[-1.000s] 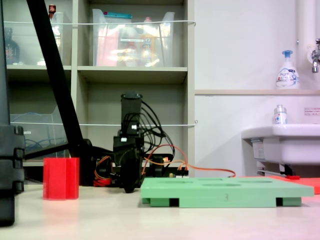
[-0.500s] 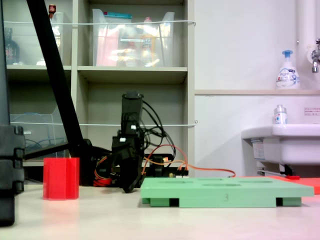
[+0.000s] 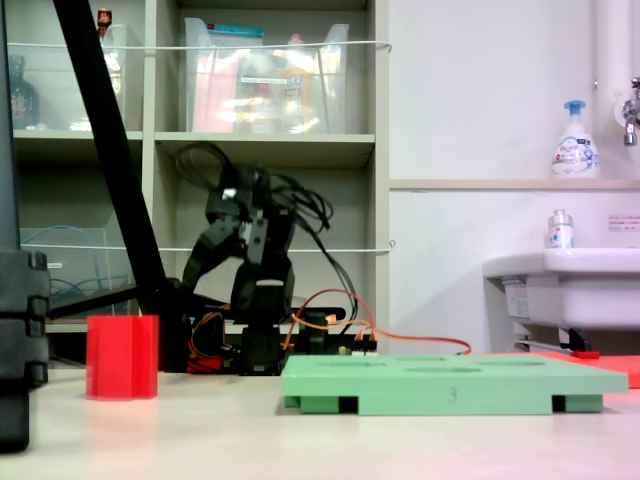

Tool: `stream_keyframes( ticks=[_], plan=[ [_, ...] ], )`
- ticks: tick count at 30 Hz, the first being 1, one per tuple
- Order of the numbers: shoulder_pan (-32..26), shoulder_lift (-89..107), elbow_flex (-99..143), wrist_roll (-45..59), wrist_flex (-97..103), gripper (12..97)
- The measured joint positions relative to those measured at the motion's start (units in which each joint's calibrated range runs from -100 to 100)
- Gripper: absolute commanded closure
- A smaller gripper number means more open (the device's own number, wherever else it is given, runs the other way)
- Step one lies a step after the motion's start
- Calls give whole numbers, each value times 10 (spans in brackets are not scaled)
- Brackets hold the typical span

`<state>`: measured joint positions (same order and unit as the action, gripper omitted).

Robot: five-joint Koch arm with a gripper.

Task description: Put the cross columnar block into the corresponding hole

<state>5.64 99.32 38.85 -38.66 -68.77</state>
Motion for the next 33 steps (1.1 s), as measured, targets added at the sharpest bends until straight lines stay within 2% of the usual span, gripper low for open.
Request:
stream_keyframes(
  ticks=[6,14,17,21,25,27,33],
  plan=[
    [28,-175,-215,-14,-192,727],
    [66,-387,-354,-14,-248,723],
    [78,-462,-416,-14,-262,666],
    [83,-550,-469,-14,-264,377],
    [83,-624,-508,-14,-264,229],
    [84,-666,-536,-14,-264,192],
    [80,-802,-590,-14,-264,191]
  ],
)
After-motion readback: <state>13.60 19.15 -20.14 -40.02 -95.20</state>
